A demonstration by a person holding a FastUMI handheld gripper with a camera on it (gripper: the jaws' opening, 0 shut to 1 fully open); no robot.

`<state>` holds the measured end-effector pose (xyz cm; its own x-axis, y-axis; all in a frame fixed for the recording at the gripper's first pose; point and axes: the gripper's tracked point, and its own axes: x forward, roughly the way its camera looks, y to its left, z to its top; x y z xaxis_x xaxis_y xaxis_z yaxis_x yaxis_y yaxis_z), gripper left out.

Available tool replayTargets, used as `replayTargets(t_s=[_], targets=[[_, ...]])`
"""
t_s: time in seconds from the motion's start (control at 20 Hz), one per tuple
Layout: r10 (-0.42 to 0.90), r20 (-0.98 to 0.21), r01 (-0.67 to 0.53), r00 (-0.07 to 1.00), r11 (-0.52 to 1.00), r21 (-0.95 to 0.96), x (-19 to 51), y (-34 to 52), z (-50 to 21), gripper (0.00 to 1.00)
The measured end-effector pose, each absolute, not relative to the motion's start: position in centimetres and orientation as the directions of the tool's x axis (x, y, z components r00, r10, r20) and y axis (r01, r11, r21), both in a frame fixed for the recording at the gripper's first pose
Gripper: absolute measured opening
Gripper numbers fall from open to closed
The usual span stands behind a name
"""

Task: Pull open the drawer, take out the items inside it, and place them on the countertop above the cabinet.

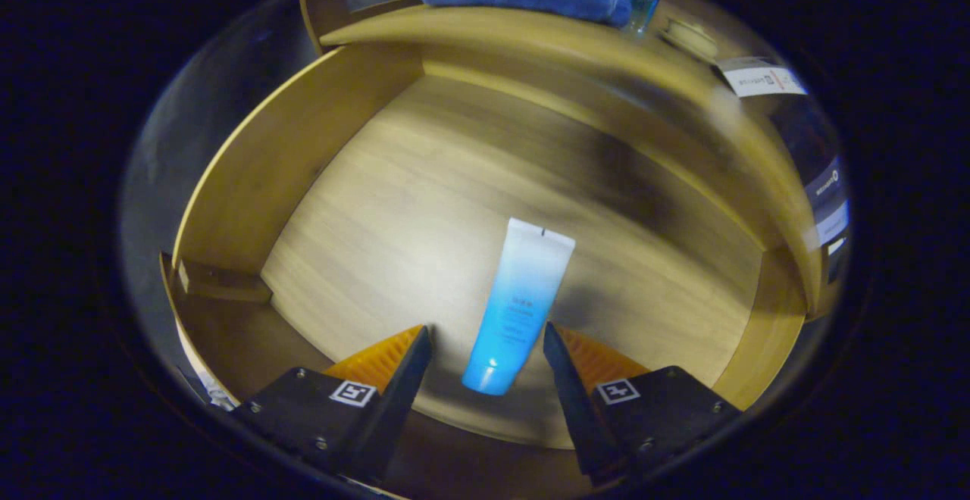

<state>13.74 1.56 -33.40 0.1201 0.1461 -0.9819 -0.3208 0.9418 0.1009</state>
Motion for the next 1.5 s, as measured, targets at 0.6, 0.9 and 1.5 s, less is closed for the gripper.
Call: replayTargets(t_s=[0.6, 0.9, 1.5], targets=[[0.155, -0.948, -0.347, 0.279, 0.937, 0.051, 16.0, 0.5, -30.9, 0.39], [0.258, -0.886, -0.331, 0.385, 0.935, 0.129, 16.2, 0.1, -25.0, 0.39], [0.138, -0.733, -0.194, 0.666, 0.981, 0.009, 25.3, -3.2, -16.1, 0.39]])
